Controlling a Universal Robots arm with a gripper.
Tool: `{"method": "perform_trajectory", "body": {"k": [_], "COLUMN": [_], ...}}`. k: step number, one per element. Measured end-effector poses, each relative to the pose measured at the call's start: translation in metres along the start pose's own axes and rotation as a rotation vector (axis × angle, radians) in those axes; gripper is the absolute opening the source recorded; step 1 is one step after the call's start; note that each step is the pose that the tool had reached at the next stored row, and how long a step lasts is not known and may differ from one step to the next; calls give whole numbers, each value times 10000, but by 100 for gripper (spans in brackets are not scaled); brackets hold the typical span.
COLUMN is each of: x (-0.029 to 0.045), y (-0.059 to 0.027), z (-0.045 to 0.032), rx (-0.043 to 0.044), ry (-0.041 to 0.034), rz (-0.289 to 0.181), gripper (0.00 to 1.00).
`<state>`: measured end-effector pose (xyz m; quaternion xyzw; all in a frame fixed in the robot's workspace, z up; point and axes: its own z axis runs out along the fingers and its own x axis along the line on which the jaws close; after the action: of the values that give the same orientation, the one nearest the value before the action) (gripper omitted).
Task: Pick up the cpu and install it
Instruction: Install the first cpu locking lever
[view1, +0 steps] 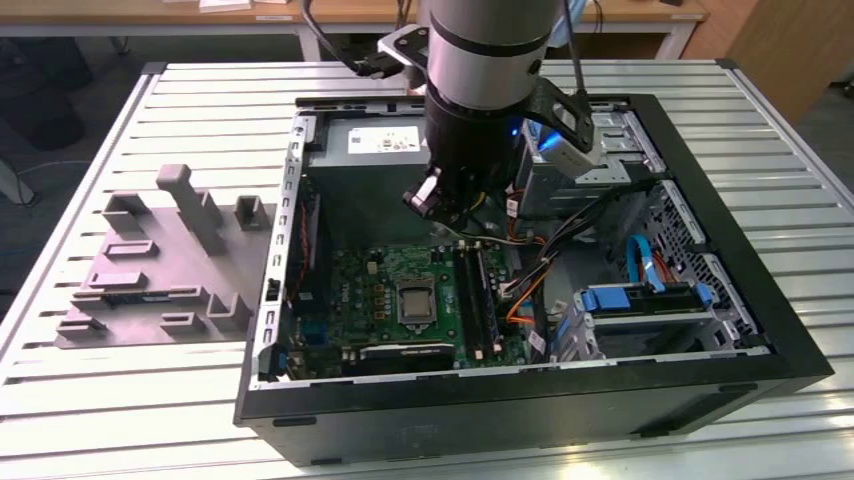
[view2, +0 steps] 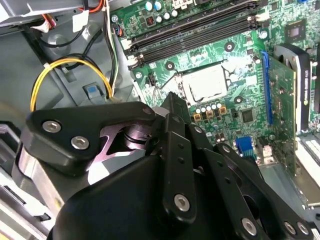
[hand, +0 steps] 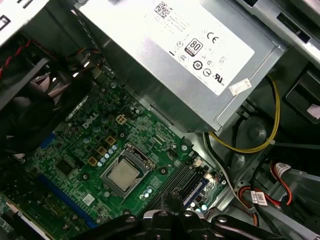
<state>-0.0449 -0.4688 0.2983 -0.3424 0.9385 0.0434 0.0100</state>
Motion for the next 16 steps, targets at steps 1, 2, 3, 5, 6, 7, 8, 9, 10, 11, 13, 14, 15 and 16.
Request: {"method": "perform_trajectory", "body": {"k": [1,2,3,5,6,7,8,9,10,11,13,14,15,16], "x": [-6,-16,-32,-66,-77,-82,-84,-84,-84,-84,-84,-83,-83,-83], "y": [-7,-18,-33,-63,-68,-67,-65,-65,-66,-66,-68,-68,-69,-70], "z": [18,36,54,90,105,120,134,147,156,168,198,214,227,240], "rx": [-3,-5,-5,-4,-7,-11,-23,-51,-102,-147,-202,-204,-210,-220], "ry": [-2,-3,-3,-3,-4,-9,-19,-42,-84,-123,-168,-162,-153,-139], "rz": [1,2,2,2,1,1,1,2,0,-3,-19,-70,-174,-343], "gripper": [11,11,11,11,11,11,11,11,11,11,11,11,11,11]}}
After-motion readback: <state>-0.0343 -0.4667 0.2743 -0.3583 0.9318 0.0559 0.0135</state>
